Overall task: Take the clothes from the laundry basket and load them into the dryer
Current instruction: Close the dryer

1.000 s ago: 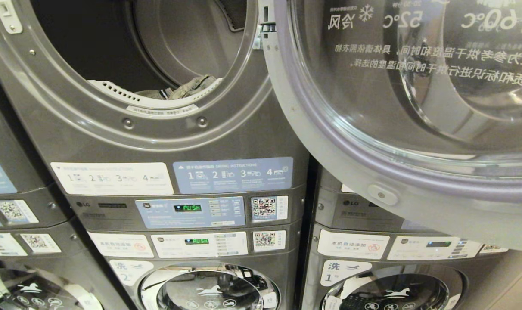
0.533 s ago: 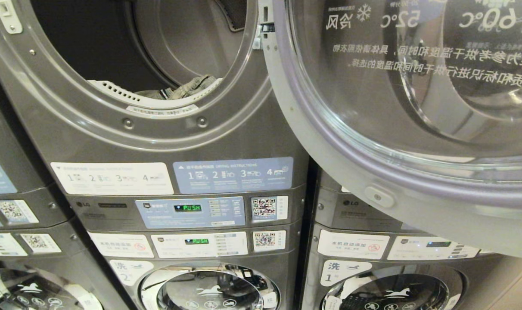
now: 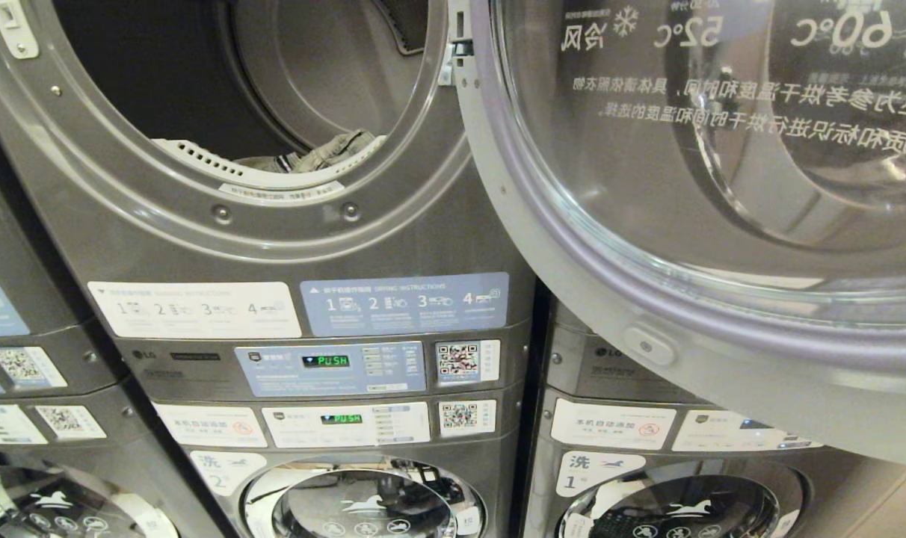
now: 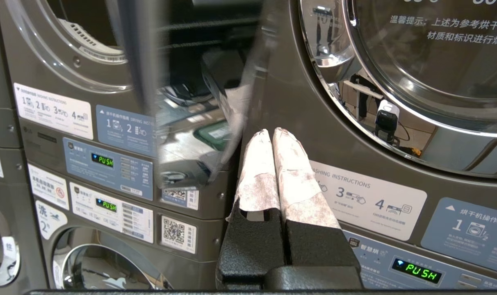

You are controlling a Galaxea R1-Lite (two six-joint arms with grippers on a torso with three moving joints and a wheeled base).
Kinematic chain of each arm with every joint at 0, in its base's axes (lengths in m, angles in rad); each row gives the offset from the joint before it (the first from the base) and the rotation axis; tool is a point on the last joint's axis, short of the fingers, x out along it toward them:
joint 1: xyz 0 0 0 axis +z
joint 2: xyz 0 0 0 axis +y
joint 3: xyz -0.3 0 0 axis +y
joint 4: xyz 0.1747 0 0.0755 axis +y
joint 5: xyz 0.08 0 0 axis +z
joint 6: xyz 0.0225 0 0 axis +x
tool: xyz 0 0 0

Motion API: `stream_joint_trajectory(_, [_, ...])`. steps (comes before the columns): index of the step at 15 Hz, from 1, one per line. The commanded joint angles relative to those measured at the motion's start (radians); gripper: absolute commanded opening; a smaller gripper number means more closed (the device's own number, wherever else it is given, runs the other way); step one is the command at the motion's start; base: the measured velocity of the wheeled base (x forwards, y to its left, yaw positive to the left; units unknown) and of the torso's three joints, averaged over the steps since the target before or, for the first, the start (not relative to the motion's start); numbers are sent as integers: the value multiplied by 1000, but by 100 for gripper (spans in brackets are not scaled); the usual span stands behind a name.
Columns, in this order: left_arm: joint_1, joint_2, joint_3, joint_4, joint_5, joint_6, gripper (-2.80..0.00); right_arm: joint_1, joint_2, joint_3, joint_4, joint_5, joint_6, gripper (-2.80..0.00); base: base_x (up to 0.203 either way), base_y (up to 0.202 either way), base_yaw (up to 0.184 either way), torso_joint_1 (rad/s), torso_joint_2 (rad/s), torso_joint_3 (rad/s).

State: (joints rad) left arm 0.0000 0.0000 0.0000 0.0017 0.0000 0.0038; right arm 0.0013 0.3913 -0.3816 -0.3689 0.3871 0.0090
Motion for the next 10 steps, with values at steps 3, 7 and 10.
stream_joint_trajectory(3, [0,-2,2,0,0,1,-280,0,47,-28,-7,11,0,-280,0,0,0,2,1,14])
stream_joint_trajectory(7, [0,-2,2,0,0,1,-280,0,70,-66,-4,63,8,-280,0,0,0,1,2,164])
stream_joint_trajectory(10, [0,-2,2,0,0,0,-280,1,114,-101,-4,95,8,-280,0,0,0,4,2,202])
